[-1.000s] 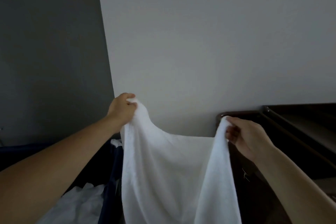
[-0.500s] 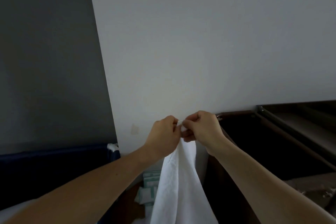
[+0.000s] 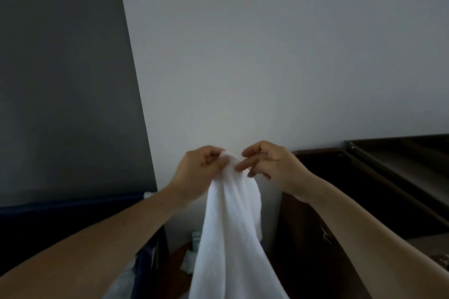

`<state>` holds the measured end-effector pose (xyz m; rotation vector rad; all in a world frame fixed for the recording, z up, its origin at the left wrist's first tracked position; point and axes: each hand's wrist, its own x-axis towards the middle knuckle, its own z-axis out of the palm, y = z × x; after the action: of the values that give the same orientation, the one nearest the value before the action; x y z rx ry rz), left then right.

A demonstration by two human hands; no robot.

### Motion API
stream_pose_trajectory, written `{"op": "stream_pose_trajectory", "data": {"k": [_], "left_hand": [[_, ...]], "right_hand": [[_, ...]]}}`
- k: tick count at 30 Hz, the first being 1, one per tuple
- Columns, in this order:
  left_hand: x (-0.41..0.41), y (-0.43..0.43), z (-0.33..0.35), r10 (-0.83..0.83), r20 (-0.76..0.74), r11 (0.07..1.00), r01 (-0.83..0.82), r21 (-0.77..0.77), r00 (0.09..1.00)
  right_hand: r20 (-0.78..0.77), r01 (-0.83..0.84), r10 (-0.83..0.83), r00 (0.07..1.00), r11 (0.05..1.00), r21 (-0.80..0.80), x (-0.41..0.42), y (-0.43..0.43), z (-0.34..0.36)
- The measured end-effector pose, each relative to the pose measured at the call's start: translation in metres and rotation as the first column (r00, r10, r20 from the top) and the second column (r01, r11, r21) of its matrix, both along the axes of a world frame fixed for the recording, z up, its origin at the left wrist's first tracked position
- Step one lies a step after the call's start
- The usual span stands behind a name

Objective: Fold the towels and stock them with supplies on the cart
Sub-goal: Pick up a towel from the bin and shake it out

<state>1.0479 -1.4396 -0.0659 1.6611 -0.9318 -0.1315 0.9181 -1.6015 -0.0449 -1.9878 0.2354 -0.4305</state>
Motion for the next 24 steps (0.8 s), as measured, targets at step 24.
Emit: {"op": "stream_pose_trajectory", "data": {"k": [24], "left_hand": [[0.040,-0.012,0.133,-0.228,-0.327,0.857,0.030,-0.514,0.917]], "right_hand": [[0.013,-0.011,0.014,1.000,0.985,-0.175,-0.053,-0.028,-0.052]]}}
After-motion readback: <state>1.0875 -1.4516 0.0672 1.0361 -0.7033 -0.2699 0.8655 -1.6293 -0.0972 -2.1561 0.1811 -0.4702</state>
